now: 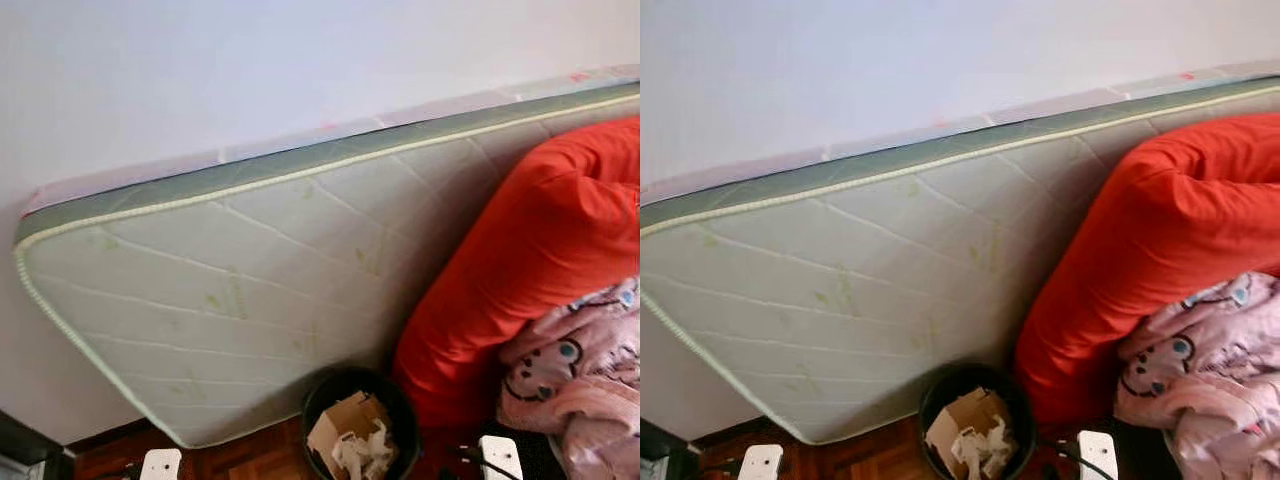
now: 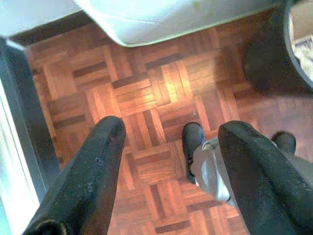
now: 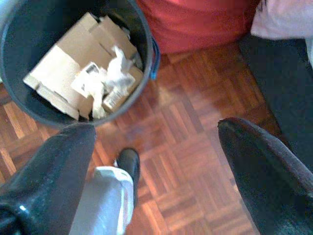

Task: Clean up the room

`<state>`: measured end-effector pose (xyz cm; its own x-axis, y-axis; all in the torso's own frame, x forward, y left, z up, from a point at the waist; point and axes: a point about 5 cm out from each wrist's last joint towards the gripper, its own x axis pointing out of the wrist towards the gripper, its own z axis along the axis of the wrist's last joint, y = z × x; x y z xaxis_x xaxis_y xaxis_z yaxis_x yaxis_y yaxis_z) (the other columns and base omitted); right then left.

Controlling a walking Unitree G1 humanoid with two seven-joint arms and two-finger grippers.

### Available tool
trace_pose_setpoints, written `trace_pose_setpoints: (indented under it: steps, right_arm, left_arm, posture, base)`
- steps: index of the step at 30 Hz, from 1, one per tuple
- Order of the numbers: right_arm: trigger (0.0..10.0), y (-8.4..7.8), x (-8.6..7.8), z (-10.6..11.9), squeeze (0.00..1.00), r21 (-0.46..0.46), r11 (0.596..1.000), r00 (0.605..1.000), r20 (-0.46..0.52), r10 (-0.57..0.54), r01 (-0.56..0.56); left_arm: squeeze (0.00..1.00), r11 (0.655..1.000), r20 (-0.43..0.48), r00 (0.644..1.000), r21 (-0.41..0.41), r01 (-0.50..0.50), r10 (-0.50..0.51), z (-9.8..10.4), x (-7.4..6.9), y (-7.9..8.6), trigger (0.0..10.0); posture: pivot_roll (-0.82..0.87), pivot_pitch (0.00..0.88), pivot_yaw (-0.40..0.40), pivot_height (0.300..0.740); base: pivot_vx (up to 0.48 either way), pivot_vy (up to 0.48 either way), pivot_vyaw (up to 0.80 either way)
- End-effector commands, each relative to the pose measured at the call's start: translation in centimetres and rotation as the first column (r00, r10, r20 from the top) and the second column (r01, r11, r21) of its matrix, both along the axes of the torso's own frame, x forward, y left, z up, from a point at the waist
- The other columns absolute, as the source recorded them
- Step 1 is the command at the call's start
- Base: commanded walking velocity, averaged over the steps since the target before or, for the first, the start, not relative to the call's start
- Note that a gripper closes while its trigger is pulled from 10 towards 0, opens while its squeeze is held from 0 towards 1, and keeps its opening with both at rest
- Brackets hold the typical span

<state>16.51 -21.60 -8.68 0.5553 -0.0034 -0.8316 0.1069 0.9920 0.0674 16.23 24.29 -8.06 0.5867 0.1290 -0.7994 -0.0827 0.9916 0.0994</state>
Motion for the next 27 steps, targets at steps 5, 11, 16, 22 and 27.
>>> trace_pose_setpoints:
  steps: [5,11,16,22,27]
  right_arm:
    - [10.0,0.11,-0.12,-0.08,0.0,0.008,1.0,1.0,-0.009,0.003,-0.003]
    - [10.0,0.06,-0.06,-0.06,0.0,0.002,1.0,1.0,-0.014,0.01,-0.01]
    - [10.0,0.07,0.0,-0.03,0.0,0.002,1.0,1.0,-0.013,0.013,-0.013]
    - [10.0,0.05,0.06,-0.01,0.0,0.0,1.0,1.0,-0.015,0.021,-0.021]
    - [10.0,0.06,0.08,0.0,0.0,0.001,1.0,1.0,-0.014,0.022,-0.022]
  left_arm:
    - [0.0,1.0,-0.025,1.0,0.002,-0.002,0.002,-0.19,-0.41,0.1,10.0]
    - [0.0,1.0,-0.037,0.999,0.003,0.031,-0.031,-0.27,-0.31,-0.3,10.0]
    - [0.0,1.0,-0.031,0.999,-0.003,0.028,-0.028,-0.22,-0.2,-0.31,10.0]
    - [0.0,0.999,-0.034,0.999,0.006,0.036,-0.035,-0.19,-0.1,-0.32,10.0]
    - [0.0,0.999,-0.027,0.999,-0.003,0.039,-0.039,-0.15,0.07,-0.46,10.0]
  posture:
    - [0.09,0.004,0.01,0.74]
    - [0.08,0.011,0.013,0.74]
    - [0.08,0.011,0.014,0.74]
    - [0.08,0.013,0.013,0.74]
    - [0.08,0.012,0.012,0.74]
  base:
    - [0.0,0.0,-0.77]
    - [0.0,0.0,-0.77]
    - [0.0,0.0,-0.77]
    - [0.0,0.0,-0.77]
    - [0.0,0.0,-0.78]
